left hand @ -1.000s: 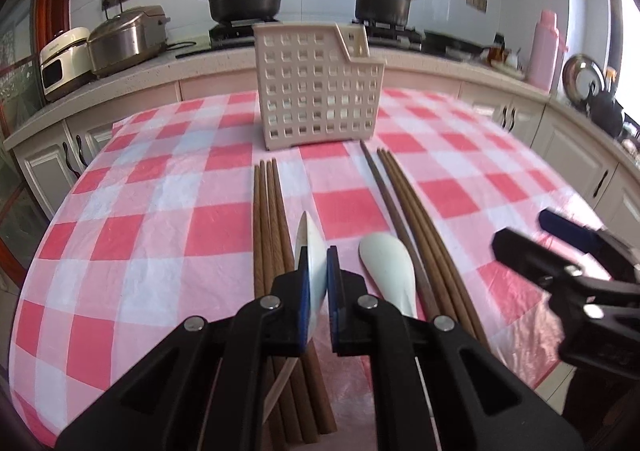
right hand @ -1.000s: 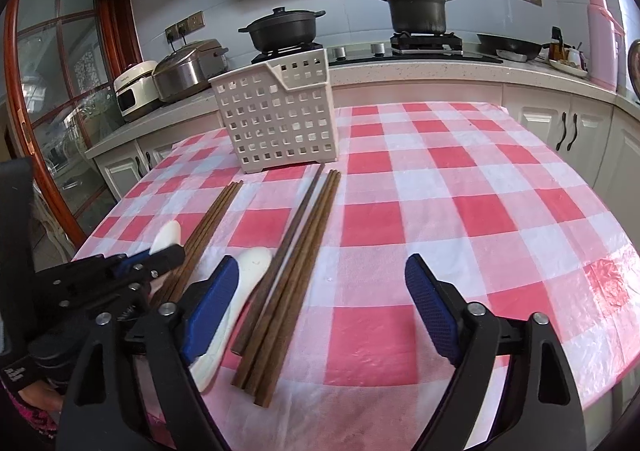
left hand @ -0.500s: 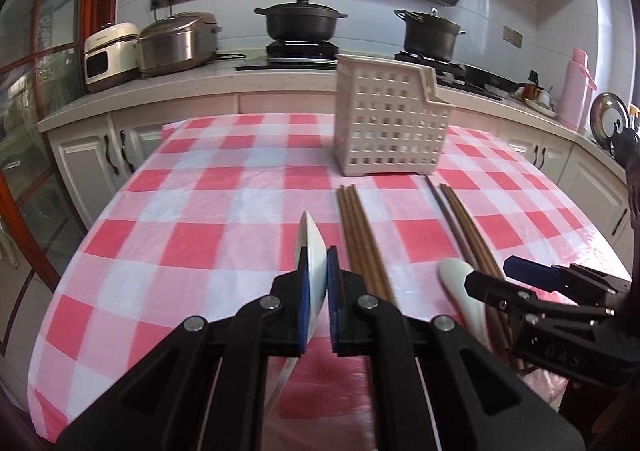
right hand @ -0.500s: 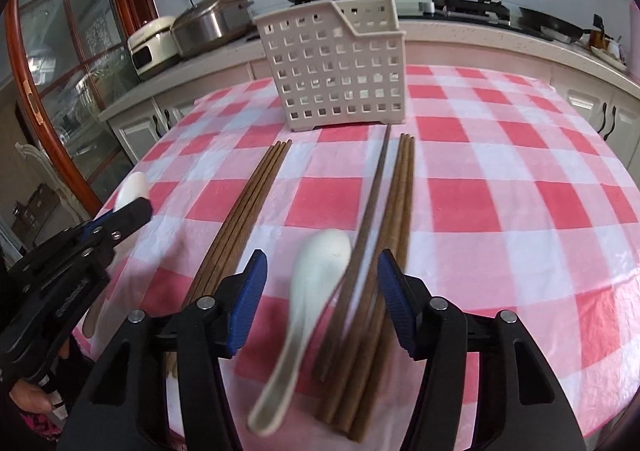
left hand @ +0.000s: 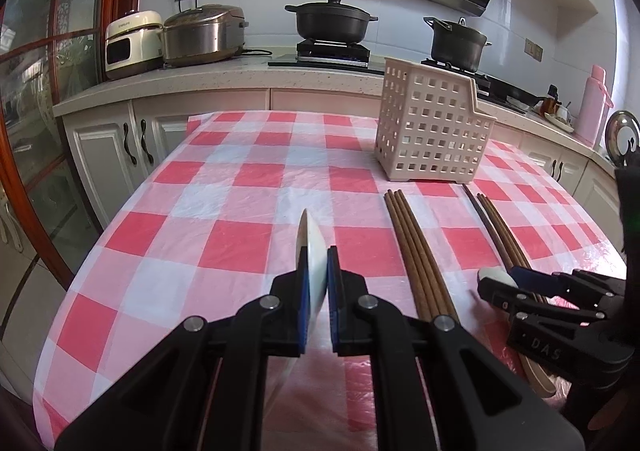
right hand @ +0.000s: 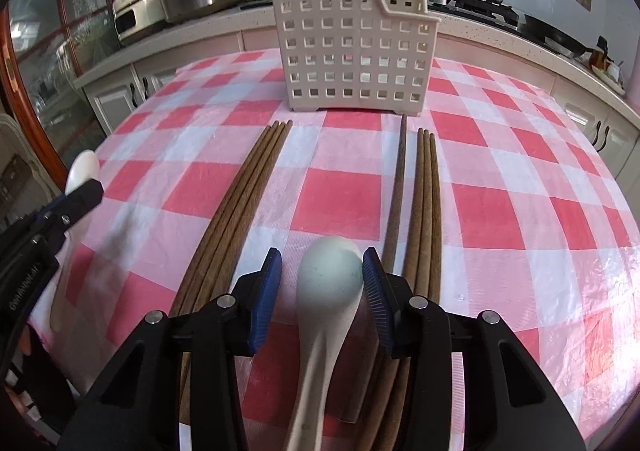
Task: Organize utensils
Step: 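Close the left tool on the spoon handle while the right tool grips the other spoon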
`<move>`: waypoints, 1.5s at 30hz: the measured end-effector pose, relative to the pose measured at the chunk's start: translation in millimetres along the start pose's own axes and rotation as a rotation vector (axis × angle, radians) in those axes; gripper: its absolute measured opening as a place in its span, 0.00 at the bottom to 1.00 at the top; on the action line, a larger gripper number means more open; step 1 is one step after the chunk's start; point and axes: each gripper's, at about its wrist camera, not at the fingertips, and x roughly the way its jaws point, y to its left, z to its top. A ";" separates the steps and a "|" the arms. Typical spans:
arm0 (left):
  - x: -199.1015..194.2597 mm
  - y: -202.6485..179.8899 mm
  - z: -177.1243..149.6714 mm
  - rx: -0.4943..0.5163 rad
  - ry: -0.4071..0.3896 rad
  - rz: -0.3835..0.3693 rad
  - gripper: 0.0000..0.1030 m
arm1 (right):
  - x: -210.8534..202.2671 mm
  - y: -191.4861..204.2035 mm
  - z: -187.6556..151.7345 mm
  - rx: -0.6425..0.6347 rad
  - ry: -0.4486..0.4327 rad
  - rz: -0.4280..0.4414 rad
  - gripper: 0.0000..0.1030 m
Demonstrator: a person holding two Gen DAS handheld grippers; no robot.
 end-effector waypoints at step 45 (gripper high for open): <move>24.9 -5.1 4.9 -0.021 0.100 0.033 0.06 | -16.3 -5.8 7.1 -0.042 -0.065 0.086 0.32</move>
